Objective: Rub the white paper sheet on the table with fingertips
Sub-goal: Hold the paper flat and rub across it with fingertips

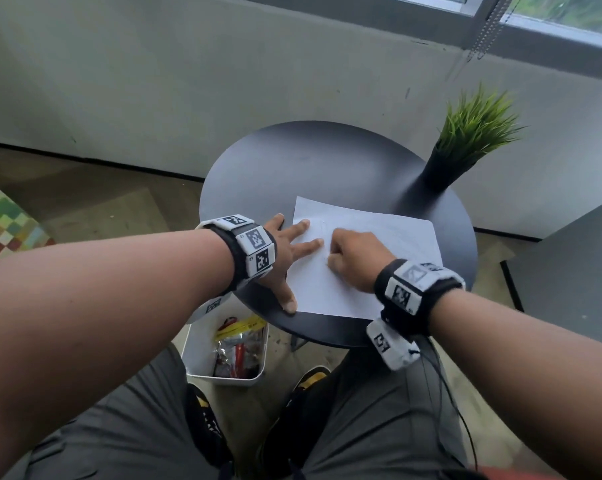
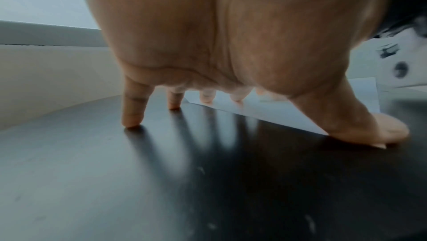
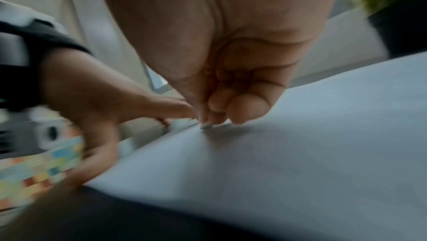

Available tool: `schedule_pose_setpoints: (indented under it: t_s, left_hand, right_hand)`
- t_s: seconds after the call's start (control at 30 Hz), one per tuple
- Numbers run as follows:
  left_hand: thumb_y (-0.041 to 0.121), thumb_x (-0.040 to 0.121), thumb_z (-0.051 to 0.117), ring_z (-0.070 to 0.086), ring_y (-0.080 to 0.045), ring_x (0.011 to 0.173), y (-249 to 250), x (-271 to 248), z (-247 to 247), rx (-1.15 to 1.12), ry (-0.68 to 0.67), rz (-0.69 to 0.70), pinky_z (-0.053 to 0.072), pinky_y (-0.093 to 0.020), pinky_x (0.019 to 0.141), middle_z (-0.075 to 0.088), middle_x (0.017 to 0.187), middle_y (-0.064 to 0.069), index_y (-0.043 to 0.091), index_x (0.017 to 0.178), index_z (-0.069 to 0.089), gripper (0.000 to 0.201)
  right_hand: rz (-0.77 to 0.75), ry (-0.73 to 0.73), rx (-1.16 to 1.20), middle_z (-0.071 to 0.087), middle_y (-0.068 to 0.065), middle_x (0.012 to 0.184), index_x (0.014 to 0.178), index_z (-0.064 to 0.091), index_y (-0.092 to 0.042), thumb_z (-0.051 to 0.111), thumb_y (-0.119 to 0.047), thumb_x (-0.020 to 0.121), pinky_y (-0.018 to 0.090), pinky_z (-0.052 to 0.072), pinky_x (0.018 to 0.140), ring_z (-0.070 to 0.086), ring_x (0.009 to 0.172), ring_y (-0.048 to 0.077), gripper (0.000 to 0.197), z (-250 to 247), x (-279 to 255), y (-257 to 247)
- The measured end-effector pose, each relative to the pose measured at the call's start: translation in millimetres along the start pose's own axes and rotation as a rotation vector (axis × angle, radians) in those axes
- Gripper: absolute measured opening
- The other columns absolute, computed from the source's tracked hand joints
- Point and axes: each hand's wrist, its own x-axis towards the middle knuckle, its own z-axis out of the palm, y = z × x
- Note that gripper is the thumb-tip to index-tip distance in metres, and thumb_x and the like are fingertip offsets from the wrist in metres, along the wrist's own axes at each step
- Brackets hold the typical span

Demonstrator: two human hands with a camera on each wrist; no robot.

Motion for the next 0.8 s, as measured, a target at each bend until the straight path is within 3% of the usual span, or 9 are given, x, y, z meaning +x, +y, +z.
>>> schedule_pose_setpoints:
  t_s: [0.1, 0.27, 0.37, 0.43, 0.47, 0.57, 0.6, 0.73, 0.8]
  left_hand:
    - [0.086, 0.053, 0.069, -0.011, -0.034, 0.151, -3.4, -2.2, 4.1, -0.019, 0.026, -0.011, 0.018, -0.071, 0.112, -0.025, 0.162, 0.012, 0.046, 0.152, -0.016, 0.137]
    - [0.086, 0.058, 0.067, -0.013, -0.033, 0.151, -4.2, -2.8, 5.5, -0.017, 0.03, -0.007, 0.017, -0.069, 0.113, -0.024, 0.163, 0.011, 0.043, 0.153, -0.015, 0.133]
    - [0.084, 0.056, 0.071, -0.014, -0.036, 0.151, -2.2, -3.3, 3.5, -0.023, 0.018, -0.012, 0.016, -0.071, 0.111, -0.024, 0.163, 0.009, 0.05, 0.152, -0.011, 0.13]
    - [0.083, 0.056, 0.072, -0.013, -0.04, 0.149, -0.2, -2.8, 1.2, -0.019, 0.0, -0.006, 0.017, -0.072, 0.11, -0.025, 0.163, 0.006, 0.059, 0.147, -0.013, 0.127]
    - [0.082, 0.056, 0.072, -0.011, -0.043, 0.148, 1.1, -2.1, 0.5, -0.015, -0.01, -0.001, 0.018, -0.072, 0.11, -0.025, 0.163, 0.005, 0.063, 0.145, -0.013, 0.125]
    - [0.084, 0.055, 0.071, -0.005, -0.048, 0.146, 3.1, 1.7, -1.8, 0.007, -0.016, 0.005, 0.02, -0.067, 0.114, -0.022, 0.164, 0.001, 0.068, 0.141, -0.013, 0.121]
    - [0.084, 0.054, 0.071, -0.005, -0.049, 0.146, 3.2, 2.6, -2.4, 0.008, -0.021, 0.0, 0.02, -0.067, 0.114, -0.022, 0.164, 0.001, 0.068, 0.14, -0.013, 0.121]
    - [0.087, 0.06, 0.064, -0.008, -0.046, 0.147, 5.3, 2.2, -2.9, -0.035, -0.009, -0.013, 0.018, -0.066, 0.115, -0.021, 0.164, 0.003, 0.067, 0.143, -0.007, 0.111]
    - [0.084, 0.068, 0.06, -0.007, -0.046, 0.147, 7.6, 0.6, -2.1, -0.057, 0.017, -0.012, 0.02, -0.064, 0.114, -0.018, 0.165, 0.002, 0.063, 0.146, -0.002, 0.102]
  right_hand:
    - [-0.189, -0.149, 0.002, 0.066, 0.008, 0.099, 0.098, 0.059, -0.017, 0.054, -0.024, 0.09, 0.032, 0.044, 0.073, 0.059, 0.091, 0.028, 0.012, 17.0, -13.1, -31.7]
    - [0.097, 0.027, 0.04, 0.065, 0.007, 0.102, 0.087, 0.056, -0.02, 0.056, -0.026, 0.087, 0.029, 0.041, 0.071, 0.06, 0.097, 0.028, 0.006, -1.2, 16.0, -16.2]
    - [-0.125, -0.095, 0.004, 0.065, 0.01, 0.105, 0.103, 0.061, -0.017, 0.053, -0.022, 0.09, 0.031, 0.043, 0.074, 0.059, 0.093, 0.029, 0.016, 9.9, -3.6, -37.5]
    - [-0.215, -0.241, 0.011, 0.064, 0.007, 0.1, 0.099, 0.062, -0.015, 0.057, -0.019, 0.089, 0.029, 0.04, 0.071, 0.055, 0.086, 0.023, 0.012, 8.3, -16.4, -32.1]
    - [-0.167, -0.237, 0.022, 0.064, 0.004, 0.097, 0.096, 0.061, -0.016, 0.058, -0.019, 0.088, 0.029, 0.041, 0.071, 0.055, 0.085, 0.022, 0.01, 2.0, -14.7, -21.2]
    - [0.077, -0.026, 0.049, 0.063, 0.0, 0.089, 0.089, 0.06, -0.018, 0.06, -0.024, 0.085, 0.03, 0.04, 0.069, 0.058, 0.087, 0.025, 0.008, -12.3, -6.6, 15.3]
    - [0.094, 0.005, 0.045, 0.063, 0.001, 0.088, 0.088, 0.058, -0.018, 0.059, -0.025, 0.086, 0.03, 0.041, 0.069, 0.057, 0.086, 0.026, 0.008, -11.7, -9.3, 18.8]
    - [-0.206, -0.148, -0.027, 0.061, -0.001, 0.085, 0.095, 0.058, -0.019, 0.055, -0.022, 0.09, 0.027, 0.035, 0.067, 0.049, 0.076, 0.018, 0.007, 2.5, -36.4, -5.6]
    - [-0.212, -0.167, -0.051, 0.061, -0.003, 0.087, 0.098, 0.059, -0.019, 0.056, -0.022, 0.09, 0.027, 0.036, 0.069, 0.05, 0.079, 0.016, 0.009, -2.4, -32.1, -1.3]
